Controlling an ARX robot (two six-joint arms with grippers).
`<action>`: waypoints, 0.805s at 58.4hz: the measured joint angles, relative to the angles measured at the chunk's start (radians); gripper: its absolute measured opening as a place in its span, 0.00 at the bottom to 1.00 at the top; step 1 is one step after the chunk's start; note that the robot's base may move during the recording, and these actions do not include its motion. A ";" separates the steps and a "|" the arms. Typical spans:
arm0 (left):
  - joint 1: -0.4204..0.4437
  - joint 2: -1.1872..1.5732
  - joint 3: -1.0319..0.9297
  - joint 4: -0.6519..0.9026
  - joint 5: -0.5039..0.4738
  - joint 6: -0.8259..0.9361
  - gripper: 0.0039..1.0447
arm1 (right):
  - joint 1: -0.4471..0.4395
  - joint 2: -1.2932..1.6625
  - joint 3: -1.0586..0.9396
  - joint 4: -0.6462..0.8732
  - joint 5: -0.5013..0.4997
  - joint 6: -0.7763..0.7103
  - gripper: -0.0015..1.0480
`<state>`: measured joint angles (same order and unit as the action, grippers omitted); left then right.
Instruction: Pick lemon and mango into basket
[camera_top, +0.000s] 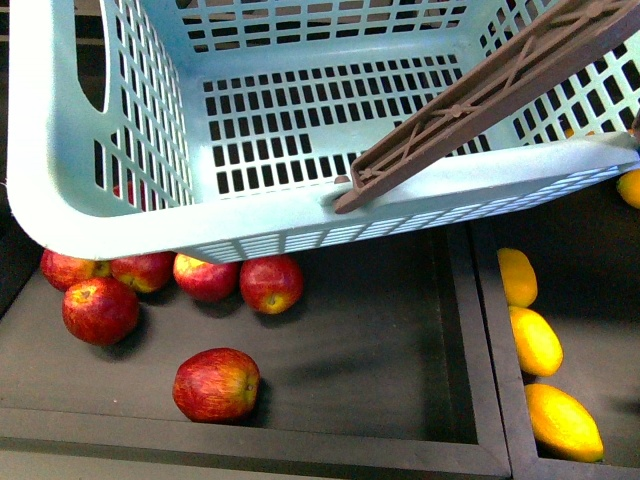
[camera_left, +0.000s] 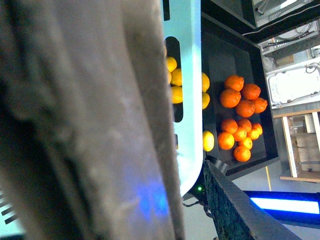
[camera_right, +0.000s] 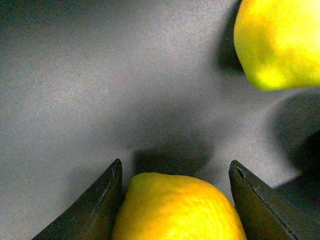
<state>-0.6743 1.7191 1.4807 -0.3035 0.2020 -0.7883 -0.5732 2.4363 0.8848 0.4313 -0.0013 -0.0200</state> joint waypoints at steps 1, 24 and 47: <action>0.000 0.000 0.000 0.000 0.000 0.000 0.26 | -0.001 -0.003 -0.002 0.000 -0.001 0.000 0.54; 0.000 0.000 0.000 0.000 0.001 0.000 0.26 | 0.032 -0.447 -0.173 0.033 -0.286 0.163 0.54; 0.000 0.000 0.000 0.000 -0.003 0.000 0.26 | 0.176 -1.131 -0.241 -0.093 -0.396 0.382 0.53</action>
<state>-0.6743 1.7191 1.4807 -0.3031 0.1986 -0.7879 -0.3973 1.3052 0.6437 0.3386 -0.3977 0.3618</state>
